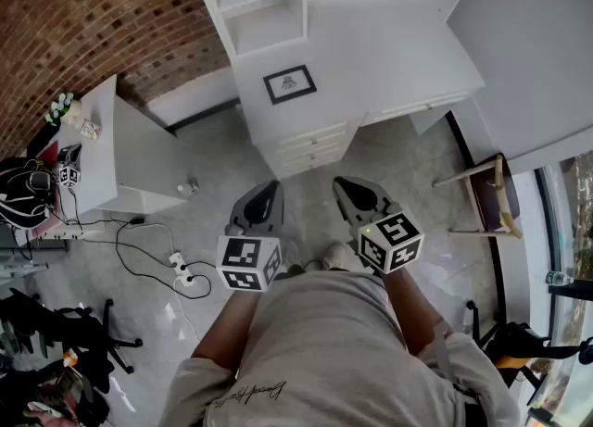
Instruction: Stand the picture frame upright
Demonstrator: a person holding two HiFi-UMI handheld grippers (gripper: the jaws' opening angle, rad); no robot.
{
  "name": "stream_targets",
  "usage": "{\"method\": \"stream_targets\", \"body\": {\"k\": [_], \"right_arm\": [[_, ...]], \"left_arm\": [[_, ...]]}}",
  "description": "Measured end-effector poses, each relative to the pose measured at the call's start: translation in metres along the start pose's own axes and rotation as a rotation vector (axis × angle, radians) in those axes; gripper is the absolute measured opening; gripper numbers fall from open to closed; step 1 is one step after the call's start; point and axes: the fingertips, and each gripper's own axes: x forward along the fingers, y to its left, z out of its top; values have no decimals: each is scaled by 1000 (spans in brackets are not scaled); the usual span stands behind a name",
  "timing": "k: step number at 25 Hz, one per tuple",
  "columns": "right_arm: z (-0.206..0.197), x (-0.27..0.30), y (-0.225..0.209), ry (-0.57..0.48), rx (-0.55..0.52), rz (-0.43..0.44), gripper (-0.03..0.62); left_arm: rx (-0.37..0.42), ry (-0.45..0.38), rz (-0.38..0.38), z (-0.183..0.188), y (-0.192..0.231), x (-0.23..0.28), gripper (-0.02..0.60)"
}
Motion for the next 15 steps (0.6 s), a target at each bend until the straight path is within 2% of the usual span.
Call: {"method": "stream_targets", "body": {"k": [9,15], "right_arm": [[5,19,11,12,-11,-18,28],[11,41,30,-7,22,-12,29]], "left_arm": [[-1,-8,-17,7,22,-3,20],[7,-14,-39,12,46,-9,20]]}}
